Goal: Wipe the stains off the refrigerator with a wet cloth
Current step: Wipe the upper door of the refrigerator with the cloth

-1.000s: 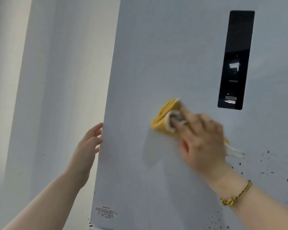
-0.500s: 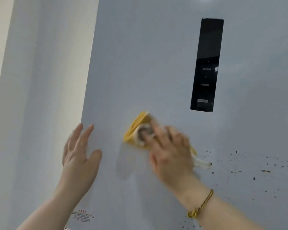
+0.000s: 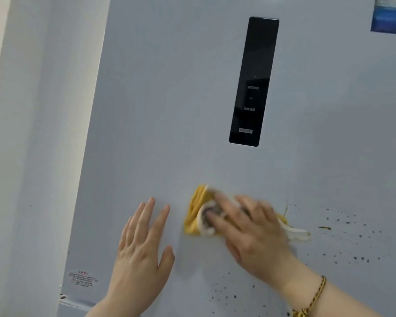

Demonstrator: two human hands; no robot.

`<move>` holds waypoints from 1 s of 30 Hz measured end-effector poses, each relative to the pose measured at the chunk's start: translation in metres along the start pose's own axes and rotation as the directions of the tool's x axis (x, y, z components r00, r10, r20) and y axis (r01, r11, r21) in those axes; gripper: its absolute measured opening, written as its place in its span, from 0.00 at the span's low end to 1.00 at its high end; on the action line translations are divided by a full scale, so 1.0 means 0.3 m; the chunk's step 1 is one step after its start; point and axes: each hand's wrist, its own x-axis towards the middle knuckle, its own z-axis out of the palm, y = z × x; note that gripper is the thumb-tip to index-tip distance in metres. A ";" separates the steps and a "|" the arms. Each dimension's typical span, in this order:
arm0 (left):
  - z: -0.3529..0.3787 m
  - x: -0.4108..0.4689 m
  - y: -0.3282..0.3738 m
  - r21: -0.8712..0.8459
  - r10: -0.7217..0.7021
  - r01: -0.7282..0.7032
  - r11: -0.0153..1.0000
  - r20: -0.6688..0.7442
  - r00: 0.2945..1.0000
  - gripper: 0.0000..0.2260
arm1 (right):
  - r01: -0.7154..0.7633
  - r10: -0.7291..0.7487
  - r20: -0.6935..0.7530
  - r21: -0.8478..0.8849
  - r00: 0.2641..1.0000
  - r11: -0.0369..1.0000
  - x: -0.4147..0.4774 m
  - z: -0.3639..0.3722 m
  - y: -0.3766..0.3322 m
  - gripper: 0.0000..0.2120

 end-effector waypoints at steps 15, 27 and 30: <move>0.058 0.000 0.042 0.137 -0.105 0.105 0.985 -0.003 0.994 0.30 | 0.100 -0.101 0.080 0.014 0.992 0.995 -0.172 -0.078 0.095 0.14; 0.078 0.001 0.106 0.069 -0.234 0.236 0.969 -0.036 0.972 0.44 | -0.177 0.176 -0.039 -0.028 0.984 0.984 -0.153 -0.088 0.161 0.16; 0.065 0.011 0.133 0.091 -0.306 0.305 0.948 0.001 0.952 0.43 | 0.167 -0.170 0.078 0.049 0.982 0.985 -0.219 -0.107 0.142 0.12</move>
